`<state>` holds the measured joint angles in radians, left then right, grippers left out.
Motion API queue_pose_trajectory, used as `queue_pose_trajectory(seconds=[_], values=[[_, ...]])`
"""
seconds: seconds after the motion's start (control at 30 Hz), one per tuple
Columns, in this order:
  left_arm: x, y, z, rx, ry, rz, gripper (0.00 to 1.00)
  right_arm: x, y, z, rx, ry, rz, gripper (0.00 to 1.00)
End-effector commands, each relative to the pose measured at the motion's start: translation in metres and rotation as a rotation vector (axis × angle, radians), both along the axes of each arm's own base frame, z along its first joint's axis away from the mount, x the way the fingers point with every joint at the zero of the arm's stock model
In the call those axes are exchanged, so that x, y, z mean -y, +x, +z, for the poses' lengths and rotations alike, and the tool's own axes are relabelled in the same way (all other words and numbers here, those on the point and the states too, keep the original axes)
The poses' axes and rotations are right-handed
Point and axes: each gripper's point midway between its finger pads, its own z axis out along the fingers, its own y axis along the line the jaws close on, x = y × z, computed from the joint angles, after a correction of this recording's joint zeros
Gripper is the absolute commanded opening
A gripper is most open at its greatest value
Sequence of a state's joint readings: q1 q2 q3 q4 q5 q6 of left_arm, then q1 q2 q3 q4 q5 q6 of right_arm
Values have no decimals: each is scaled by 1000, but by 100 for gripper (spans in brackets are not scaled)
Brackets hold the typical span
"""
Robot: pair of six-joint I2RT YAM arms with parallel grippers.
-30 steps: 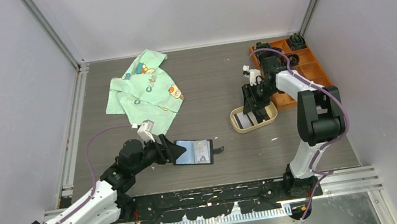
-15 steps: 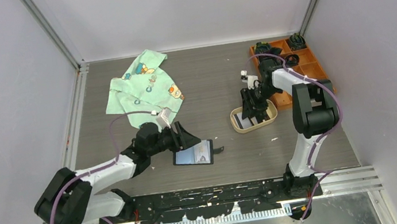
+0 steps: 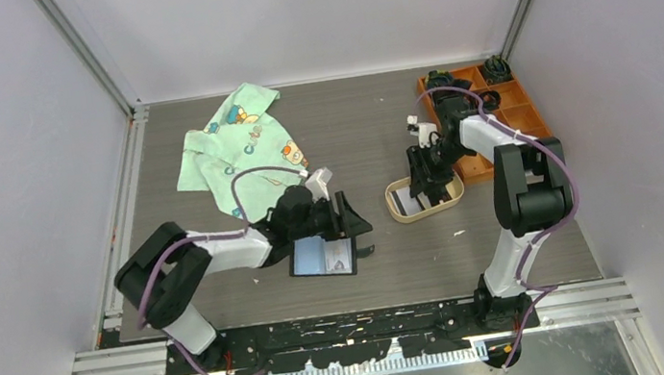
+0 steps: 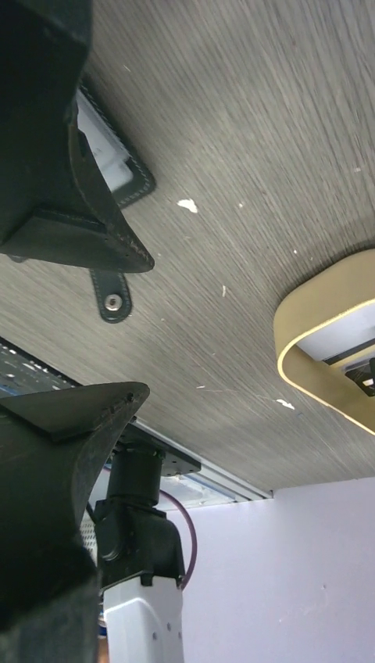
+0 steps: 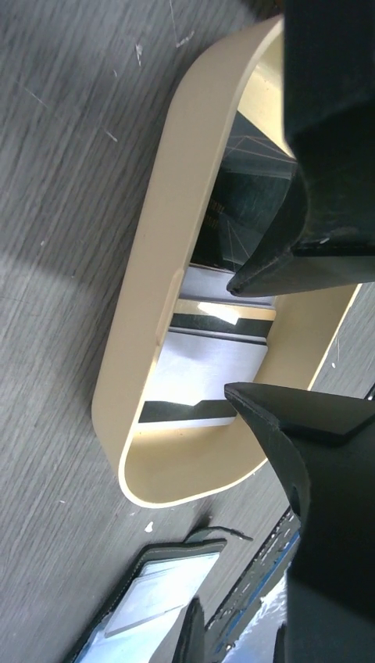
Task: Put the credit cards into the card holder
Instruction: Pick up the credit card from the storage box.
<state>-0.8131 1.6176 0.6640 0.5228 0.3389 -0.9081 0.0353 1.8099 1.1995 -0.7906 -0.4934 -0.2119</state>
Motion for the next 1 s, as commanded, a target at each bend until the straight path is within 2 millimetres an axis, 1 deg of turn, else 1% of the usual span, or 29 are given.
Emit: queue_pose_trajectory(seconds=[0.0,0.17,0.47,0.6,0.77,0.83,0.97], values=[[30,16,12,60,-26,2,53,4,7,7,53,-17,8,50],[48,25,-3,35,15,-8,52,-4,1,-1,-7,31,13,50],[71,38,-6,33,28,-32,53,-20,-7,-4,-91,137,14,50],[76,43,-13,22,55,-39,53,-30,-9,1,-116,204,14,50],[79,45,-18,15,72,-43,52,-41,-10,16,-133,329,3,49],[79,46,-18,16,77,-46,51,-37,-6,23,-127,377,-24,48],[80,47,-16,20,76,-50,48,-40,-5,36,-133,475,-44,47]])
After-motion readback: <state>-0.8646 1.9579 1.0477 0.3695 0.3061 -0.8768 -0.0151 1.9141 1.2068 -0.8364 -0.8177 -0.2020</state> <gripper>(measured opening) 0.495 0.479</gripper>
